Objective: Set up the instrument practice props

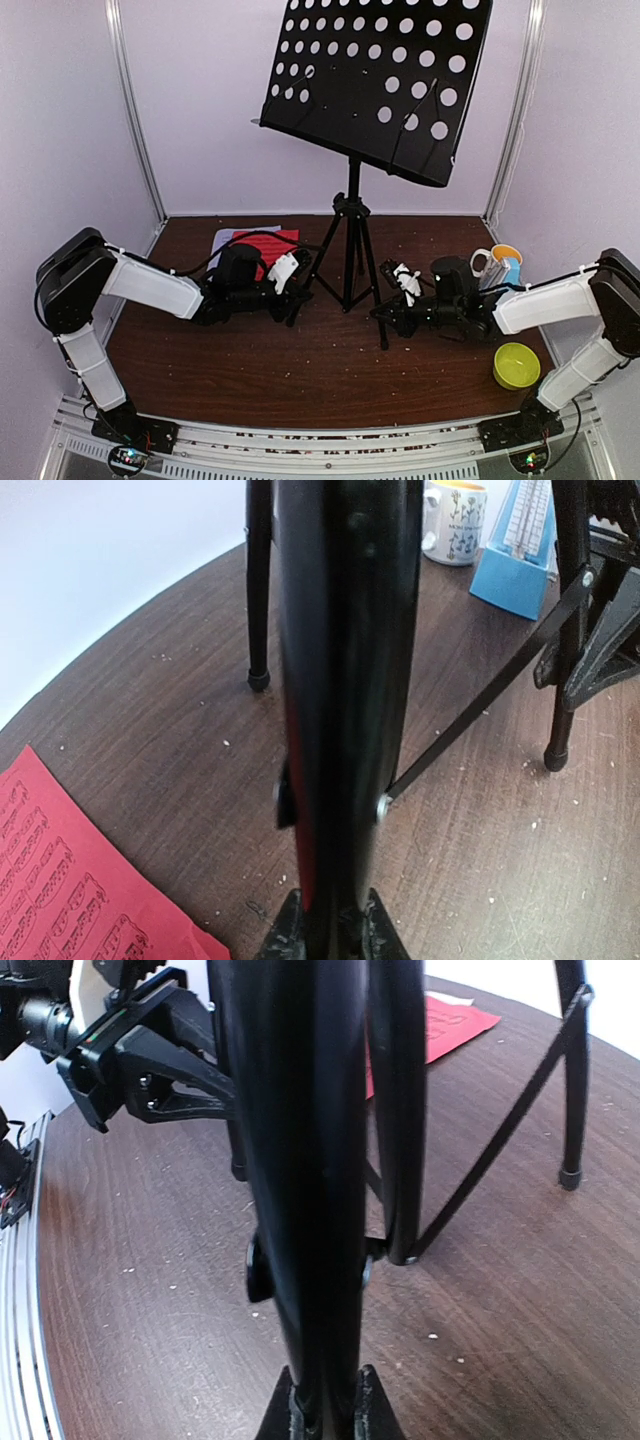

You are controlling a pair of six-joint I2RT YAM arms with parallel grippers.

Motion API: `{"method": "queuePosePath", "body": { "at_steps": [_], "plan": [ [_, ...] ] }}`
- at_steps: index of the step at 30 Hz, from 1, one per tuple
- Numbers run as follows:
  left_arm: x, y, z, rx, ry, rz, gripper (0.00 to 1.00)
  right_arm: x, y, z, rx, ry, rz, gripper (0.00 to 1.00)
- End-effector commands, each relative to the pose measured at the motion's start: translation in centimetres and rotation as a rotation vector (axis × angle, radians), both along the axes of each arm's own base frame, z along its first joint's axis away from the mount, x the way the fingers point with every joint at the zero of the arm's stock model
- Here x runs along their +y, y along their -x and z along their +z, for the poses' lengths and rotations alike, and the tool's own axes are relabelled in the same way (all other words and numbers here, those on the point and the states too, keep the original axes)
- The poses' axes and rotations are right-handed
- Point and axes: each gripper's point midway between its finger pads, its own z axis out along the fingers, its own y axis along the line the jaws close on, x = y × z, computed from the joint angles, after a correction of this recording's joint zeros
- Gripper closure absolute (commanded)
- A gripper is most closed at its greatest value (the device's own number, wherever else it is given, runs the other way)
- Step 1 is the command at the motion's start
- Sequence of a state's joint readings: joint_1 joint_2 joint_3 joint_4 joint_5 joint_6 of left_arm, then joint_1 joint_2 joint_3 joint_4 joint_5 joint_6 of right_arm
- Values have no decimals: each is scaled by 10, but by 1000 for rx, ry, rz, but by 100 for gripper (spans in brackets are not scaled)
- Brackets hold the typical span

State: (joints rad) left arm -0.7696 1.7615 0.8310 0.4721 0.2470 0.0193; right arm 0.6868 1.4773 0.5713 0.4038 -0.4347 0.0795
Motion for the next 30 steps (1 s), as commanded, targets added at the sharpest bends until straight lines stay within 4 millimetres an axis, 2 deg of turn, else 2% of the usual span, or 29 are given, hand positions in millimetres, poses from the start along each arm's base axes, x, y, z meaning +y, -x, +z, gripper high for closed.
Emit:
{"method": "queuePosePath", "body": {
  "at_steps": [1, 7, 14, 17, 20, 22, 27, 30],
  "plan": [
    [7, 5, 5, 33, 35, 29, 100, -28, -8, -12, 122, 16, -180, 100],
    [26, 15, -1, 56, 27, 78, 100, -51, 5, -27, 195, 24, -276, 100],
    [50, 26, -33, 101, -37, 136, 100, -69, 22, -52, 297, 38, -353, 100],
    [56, 29, -42, 108, -43, 158, 100, -79, 21, -61, 294, 73, -392, 100],
    [53, 25, -48, 115, -52, 162, 100, -78, 9, -61, 274, 102, -416, 100],
    [47, 18, -45, 106, -46, 164, 100, -73, -4, -59, 264, 110, -429, 100],
    [32, -7, -36, 69, -51, 185, 100, -50, -42, -42, 240, 69, -424, 100],
    [24, -19, -28, 56, -49, 192, 100, -40, -59, -38, 233, 68, -413, 100]
  ]
}}
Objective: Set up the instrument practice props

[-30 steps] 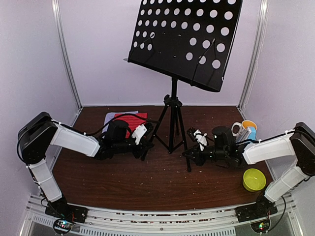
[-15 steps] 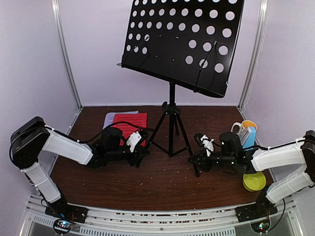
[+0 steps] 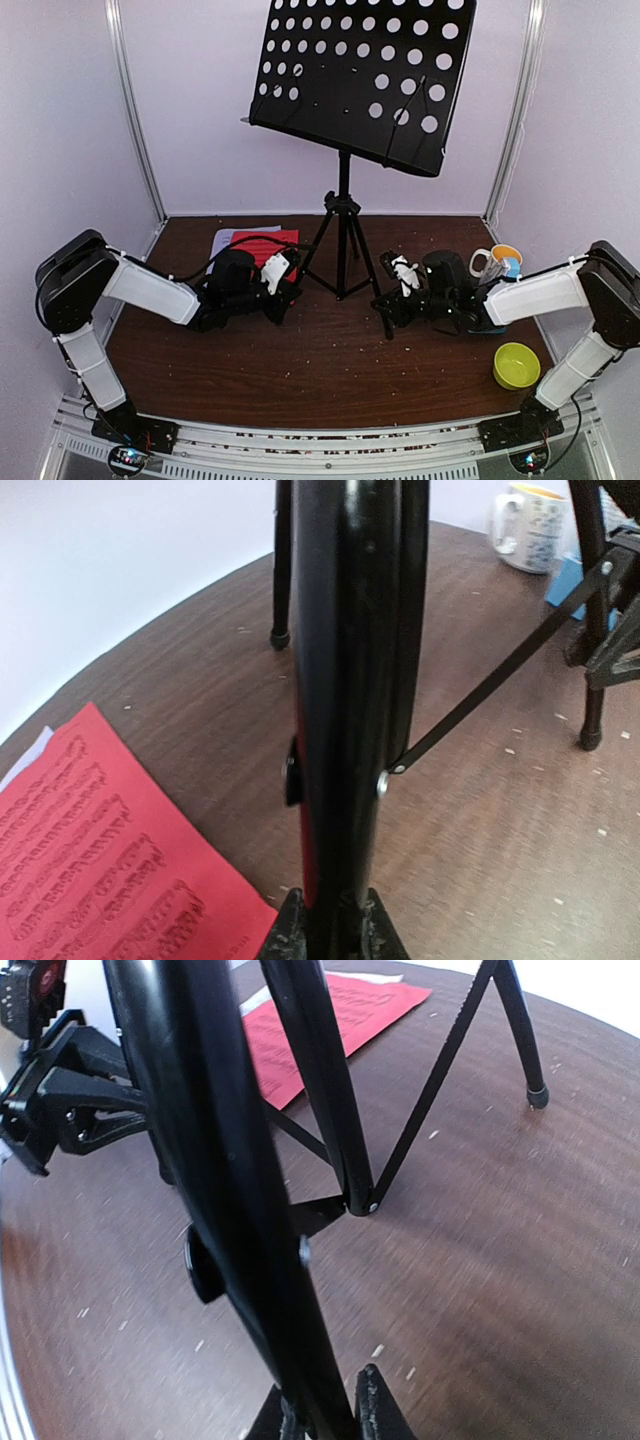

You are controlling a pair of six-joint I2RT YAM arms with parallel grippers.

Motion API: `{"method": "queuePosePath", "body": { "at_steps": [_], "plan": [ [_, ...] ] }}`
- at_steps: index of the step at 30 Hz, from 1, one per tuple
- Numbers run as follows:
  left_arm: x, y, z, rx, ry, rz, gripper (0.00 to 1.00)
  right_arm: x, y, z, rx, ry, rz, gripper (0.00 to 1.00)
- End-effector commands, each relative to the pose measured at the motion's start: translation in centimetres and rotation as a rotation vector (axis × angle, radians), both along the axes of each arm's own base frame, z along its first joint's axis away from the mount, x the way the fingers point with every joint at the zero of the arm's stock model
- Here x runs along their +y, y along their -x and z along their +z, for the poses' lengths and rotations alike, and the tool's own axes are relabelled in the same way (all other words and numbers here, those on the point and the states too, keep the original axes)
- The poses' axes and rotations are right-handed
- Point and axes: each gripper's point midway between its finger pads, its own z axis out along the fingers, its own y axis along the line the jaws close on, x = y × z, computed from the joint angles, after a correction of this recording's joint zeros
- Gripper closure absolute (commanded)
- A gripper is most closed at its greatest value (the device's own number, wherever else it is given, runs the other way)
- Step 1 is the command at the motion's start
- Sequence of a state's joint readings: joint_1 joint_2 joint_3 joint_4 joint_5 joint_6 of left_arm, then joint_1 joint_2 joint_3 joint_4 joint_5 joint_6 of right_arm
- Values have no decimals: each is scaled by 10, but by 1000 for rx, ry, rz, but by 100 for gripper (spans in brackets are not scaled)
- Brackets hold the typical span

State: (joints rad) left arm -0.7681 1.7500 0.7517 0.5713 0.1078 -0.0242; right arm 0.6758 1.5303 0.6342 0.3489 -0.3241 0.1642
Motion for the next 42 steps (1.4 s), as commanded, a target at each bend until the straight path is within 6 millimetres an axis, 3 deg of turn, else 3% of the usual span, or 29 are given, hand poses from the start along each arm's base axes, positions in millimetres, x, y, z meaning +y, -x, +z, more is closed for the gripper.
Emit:
{"method": "queuePosePath", "body": {
  "at_steps": [1, 7, 13, 18, 23, 27, 33, 36, 39, 42],
  "plan": [
    [2, -10, -20, 90, -41, 53, 100, -31, -36, -29, 169, 34, -264, 100],
    [14, -9, -22, 120, -14, 66, 100, -46, -33, -39, 206, 57, -277, 100],
    [29, 5, -31, 149, -52, 74, 100, -78, -9, -50, 265, 92, -318, 100],
    [52, 15, -40, 166, -78, 117, 100, -100, 11, -67, 328, 122, -360, 100],
    [80, 25, -50, 182, -105, 175, 100, -108, 16, -74, 384, 102, -395, 100],
    [92, 25, -51, 178, -104, 213, 100, -109, 11, -76, 382, 100, -406, 100],
    [57, 7, -41, 187, -57, 132, 100, -73, -30, -55, 346, 19, -356, 100],
    [49, -7, -29, 163, -20, 153, 100, -60, -47, -50, 350, -14, -348, 100],
    [49, -11, -24, 160, -10, 160, 100, -60, -50, -51, 362, -9, -352, 100],
    [61, -8, -31, 176, -23, 184, 100, -76, -43, -60, 388, 20, -383, 100]
  ]
}}
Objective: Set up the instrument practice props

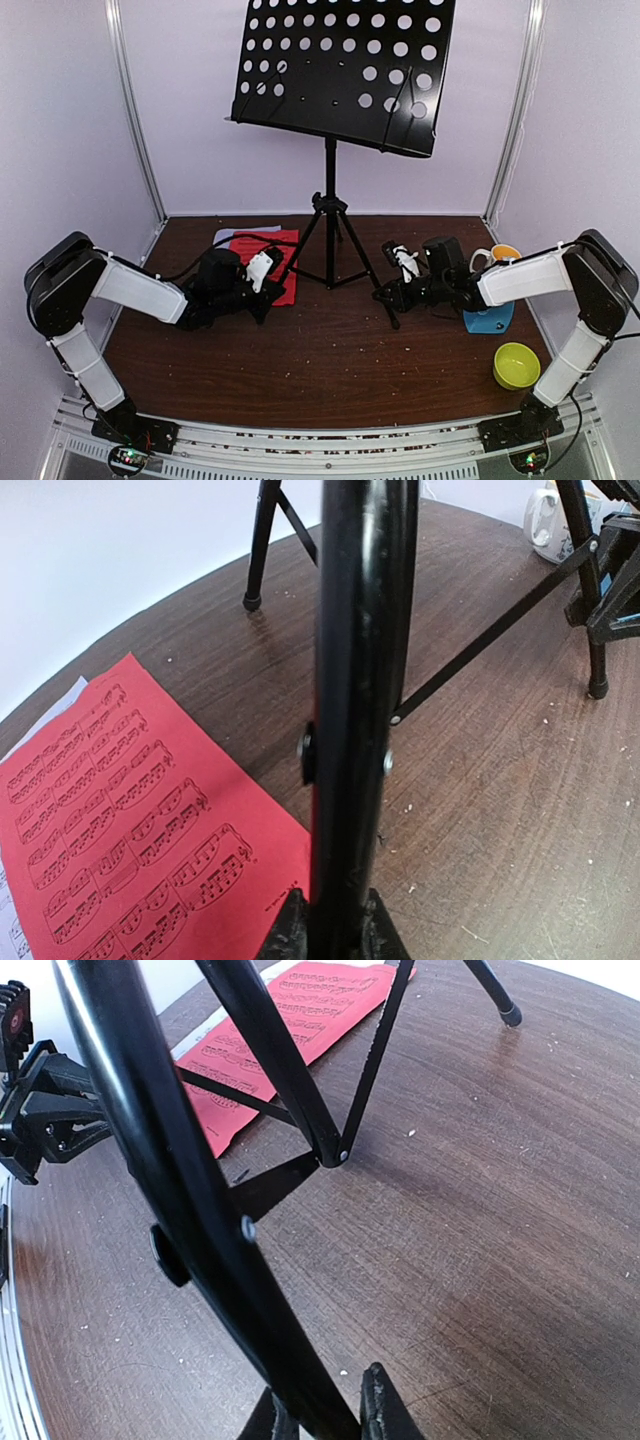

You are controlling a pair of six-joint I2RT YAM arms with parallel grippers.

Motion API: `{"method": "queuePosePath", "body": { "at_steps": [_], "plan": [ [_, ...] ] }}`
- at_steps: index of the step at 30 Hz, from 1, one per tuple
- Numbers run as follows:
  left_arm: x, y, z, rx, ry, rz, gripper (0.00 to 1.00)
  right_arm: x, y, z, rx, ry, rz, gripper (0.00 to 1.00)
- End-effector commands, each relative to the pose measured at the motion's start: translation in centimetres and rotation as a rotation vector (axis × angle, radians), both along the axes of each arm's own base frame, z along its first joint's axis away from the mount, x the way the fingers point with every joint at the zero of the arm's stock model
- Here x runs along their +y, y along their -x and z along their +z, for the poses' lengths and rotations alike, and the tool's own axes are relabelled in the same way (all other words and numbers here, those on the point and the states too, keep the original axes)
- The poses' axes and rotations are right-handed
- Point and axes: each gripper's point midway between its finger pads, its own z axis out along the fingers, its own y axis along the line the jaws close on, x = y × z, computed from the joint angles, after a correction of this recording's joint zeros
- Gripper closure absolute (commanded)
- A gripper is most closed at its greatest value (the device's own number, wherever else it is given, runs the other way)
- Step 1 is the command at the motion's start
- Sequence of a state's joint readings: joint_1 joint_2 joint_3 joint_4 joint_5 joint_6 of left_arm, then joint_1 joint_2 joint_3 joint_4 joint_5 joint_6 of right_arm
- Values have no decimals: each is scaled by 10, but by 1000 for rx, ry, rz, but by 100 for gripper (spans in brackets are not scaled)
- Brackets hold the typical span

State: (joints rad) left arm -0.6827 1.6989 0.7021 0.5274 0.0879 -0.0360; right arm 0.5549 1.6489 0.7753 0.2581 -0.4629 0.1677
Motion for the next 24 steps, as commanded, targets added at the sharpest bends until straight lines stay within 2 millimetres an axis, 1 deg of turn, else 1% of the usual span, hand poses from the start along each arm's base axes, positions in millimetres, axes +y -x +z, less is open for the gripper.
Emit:
{"method": "queuePosePath", "body": {
  "at_steps": [1, 4, 6, 11, 14, 16, 18, 20, 22, 24],
  "plan": [
    [25, 11, -28, 148, 5, 89, 100, -74, -2, -57, 305, 61, -385, 100],
    [42, 21, -41, 178, -11, 111, 100, -97, 10, -65, 347, 35, -443, 100],
    [51, 26, -45, 185, -16, 126, 100, -107, 18, -69, 365, 29, -466, 100],
    [69, 37, -51, 191, -52, 155, 100, -117, 41, -75, 398, 44, -483, 100],
    [72, 39, -48, 184, -40, 169, 100, -125, 46, -80, 393, 77, -500, 100],
    [65, 37, -44, 186, -24, 145, 100, -122, 38, -76, 375, 60, -501, 100],
    [50, 32, -40, 194, 0, 104, 100, -109, 24, -69, 368, 17, -481, 100],
    [36, 23, -33, 187, 16, 82, 100, -93, 9, -62, 354, -13, -459, 100],
    [28, 12, -23, 164, 45, 85, 100, -81, -6, -55, 334, -38, -448, 100],
    [23, 4, -12, 142, 65, 91, 100, -74, -16, -51, 332, -54, -445, 100]
  ]
}}
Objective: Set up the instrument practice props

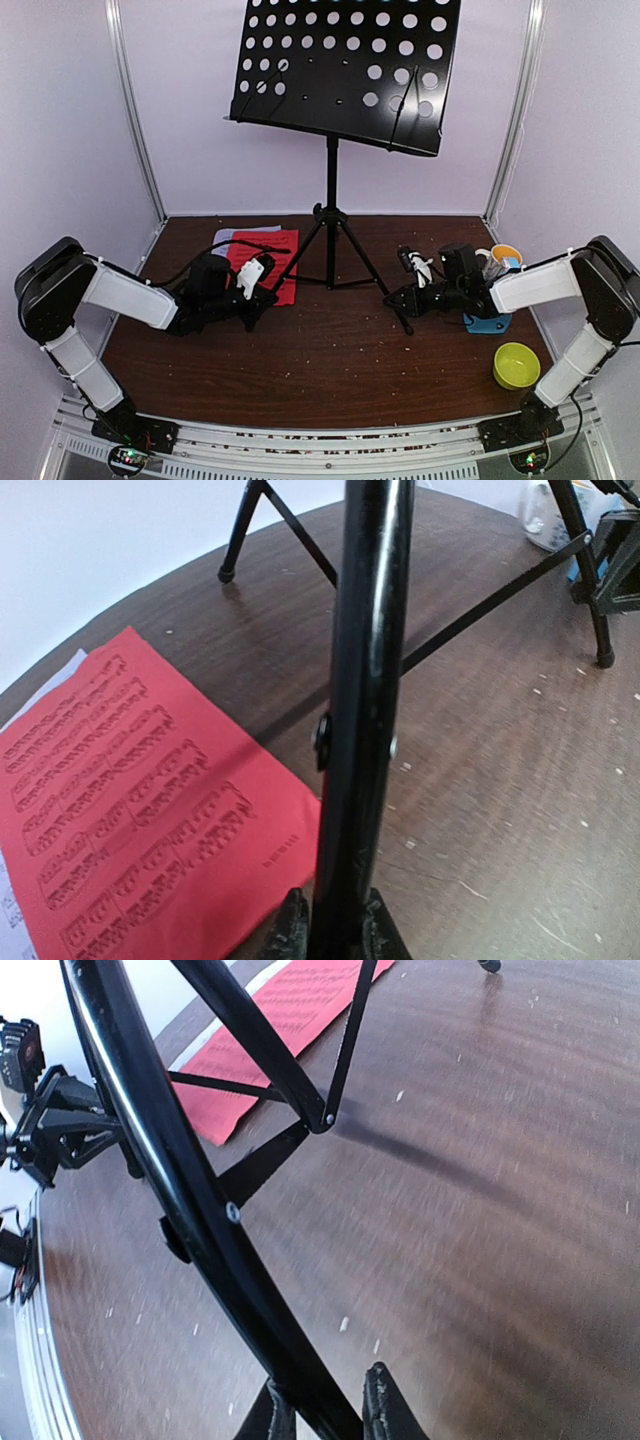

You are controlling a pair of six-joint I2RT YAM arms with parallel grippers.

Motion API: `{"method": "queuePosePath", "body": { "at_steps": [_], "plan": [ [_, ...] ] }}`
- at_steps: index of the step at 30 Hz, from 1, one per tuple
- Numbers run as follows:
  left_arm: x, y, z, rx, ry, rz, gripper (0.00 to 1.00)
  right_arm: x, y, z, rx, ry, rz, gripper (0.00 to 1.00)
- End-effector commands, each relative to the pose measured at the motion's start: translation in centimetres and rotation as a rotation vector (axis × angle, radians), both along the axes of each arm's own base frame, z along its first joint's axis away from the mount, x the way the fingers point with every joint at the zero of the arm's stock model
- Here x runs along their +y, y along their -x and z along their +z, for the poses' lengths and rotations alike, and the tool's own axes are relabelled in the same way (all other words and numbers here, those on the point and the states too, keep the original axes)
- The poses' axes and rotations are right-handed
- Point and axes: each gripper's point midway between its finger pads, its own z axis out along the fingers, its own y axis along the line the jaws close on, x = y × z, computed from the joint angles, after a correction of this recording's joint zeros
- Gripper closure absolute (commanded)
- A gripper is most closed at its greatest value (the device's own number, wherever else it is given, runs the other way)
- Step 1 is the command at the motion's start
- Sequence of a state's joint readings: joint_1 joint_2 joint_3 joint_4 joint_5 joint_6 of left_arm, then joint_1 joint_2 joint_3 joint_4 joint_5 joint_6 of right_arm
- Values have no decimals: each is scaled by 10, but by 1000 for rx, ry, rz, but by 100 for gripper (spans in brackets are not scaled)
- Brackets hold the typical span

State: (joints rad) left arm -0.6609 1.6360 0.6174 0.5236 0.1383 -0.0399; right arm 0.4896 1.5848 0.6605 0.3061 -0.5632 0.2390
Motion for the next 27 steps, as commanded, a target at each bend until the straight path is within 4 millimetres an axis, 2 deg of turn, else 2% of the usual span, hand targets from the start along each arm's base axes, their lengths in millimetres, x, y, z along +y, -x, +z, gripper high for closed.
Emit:
{"method": "queuePosePath", "body": {
  "at_steps": [1, 3, 6, 10, 14, 17, 19, 23, 27],
  "plan": [
    [8, -16, -2, 103, 53, 118, 100, -51, -36, -43, 262, 42, -416, 100],
    [13, -17, -4, 104, 30, 140, 100, -57, -39, -41, 247, 66, -440, 100],
    [29, -10, -15, 120, -7, 174, 100, -78, -32, -48, 250, 116, -493, 100],
    [48, 9, -38, 165, -68, 194, 100, -110, -7, -65, 282, 154, -564, 100],
    [61, 21, -49, 177, -86, 216, 100, -124, 5, -73, 283, 177, -597, 100],
    [58, 19, -55, 183, -98, 205, 100, -117, -6, -70, 280, 158, -591, 100],
    [46, 14, -56, 195, -99, 172, 100, -104, -18, -64, 283, 122, -565, 100],
    [25, 8, -42, 172, -37, 135, 100, -91, -49, -44, 232, 106, -551, 100],
    [9, 11, -31, 144, 11, 94, 100, -82, -74, -37, 206, 105, -542, 100]
  ]
}}
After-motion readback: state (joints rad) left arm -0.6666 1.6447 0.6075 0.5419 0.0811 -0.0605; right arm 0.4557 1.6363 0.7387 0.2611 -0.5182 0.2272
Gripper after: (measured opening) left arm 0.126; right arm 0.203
